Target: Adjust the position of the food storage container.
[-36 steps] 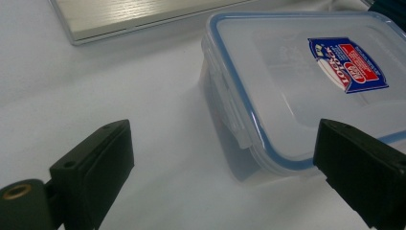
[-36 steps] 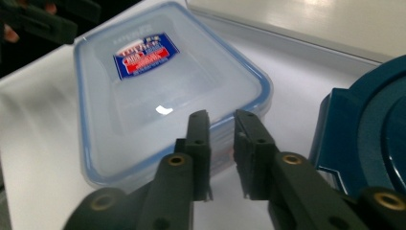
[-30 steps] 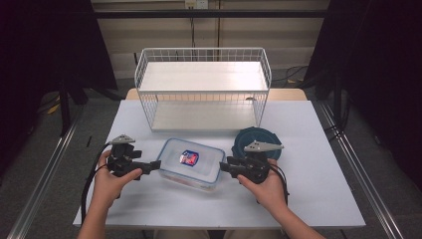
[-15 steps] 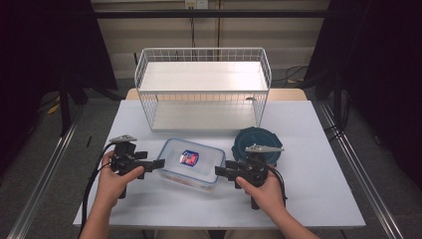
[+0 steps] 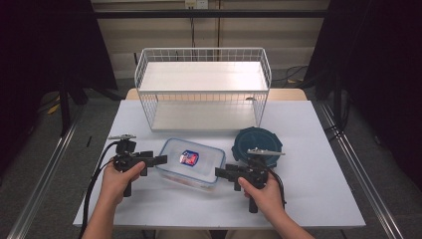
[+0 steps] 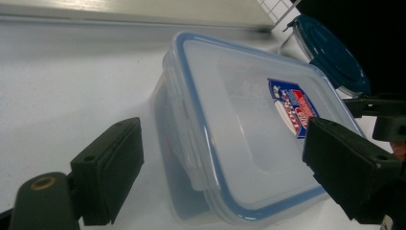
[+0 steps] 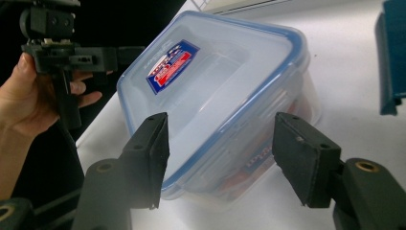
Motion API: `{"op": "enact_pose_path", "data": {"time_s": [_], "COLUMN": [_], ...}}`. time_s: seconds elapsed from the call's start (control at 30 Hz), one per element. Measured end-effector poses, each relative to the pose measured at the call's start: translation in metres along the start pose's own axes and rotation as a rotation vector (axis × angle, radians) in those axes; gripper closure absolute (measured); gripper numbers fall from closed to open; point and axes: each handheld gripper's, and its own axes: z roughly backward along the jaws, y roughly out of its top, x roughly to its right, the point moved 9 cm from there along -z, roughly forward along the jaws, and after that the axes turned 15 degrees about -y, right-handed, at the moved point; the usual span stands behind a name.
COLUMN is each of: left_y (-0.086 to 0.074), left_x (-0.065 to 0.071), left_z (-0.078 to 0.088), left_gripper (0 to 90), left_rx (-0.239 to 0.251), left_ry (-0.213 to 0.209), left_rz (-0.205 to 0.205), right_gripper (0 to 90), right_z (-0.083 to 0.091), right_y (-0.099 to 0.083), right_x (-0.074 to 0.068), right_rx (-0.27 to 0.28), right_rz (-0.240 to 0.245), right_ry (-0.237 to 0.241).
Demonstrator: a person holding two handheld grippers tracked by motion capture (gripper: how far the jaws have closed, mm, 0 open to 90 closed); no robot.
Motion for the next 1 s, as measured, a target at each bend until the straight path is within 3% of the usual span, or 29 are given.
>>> {"op": "enact_pose_path", "data": {"time_s": [0.13, 0.47, 0.63, 0.83, 1.0], "left_y": [-0.002, -0.006, -0.005, -0.004, -0.004], "left_x": [-0.004, -0.010, -0.011, -0.011, -0.011], "left_z": [-0.001, -0.008, -0.010, -0.016, -0.020], "left_gripper": [15.7, 21.5, 22.6, 24.7, 26.4], "left_rx": [-0.013, -0.047, -0.041, -0.036, -0.038], "left_ry": [0.000, -0.010, -0.033, -0.083, -0.102], "left_rz": [0.026, 0.075, 0.101, 0.148, 0.155], "right_gripper": [41.0, 38.0, 37.4, 37.1, 36.3], "right_z": [-0.002, -0.008, -0.010, -0.012, -0.013], "right_y": [-0.002, -0.006, -0.007, -0.007, -0.007], "right_x": [0.002, 0.003, 0.000, 0.002, 0.001], "right_rx": [-0.010, -0.008, -0.021, 0.011, 0.030], "right_rz": [-0.049, -0.050, -0.065, -0.081, -0.096], "right_ry": [0.026, 0.015, 0.023, 0.030, 0.025]}}
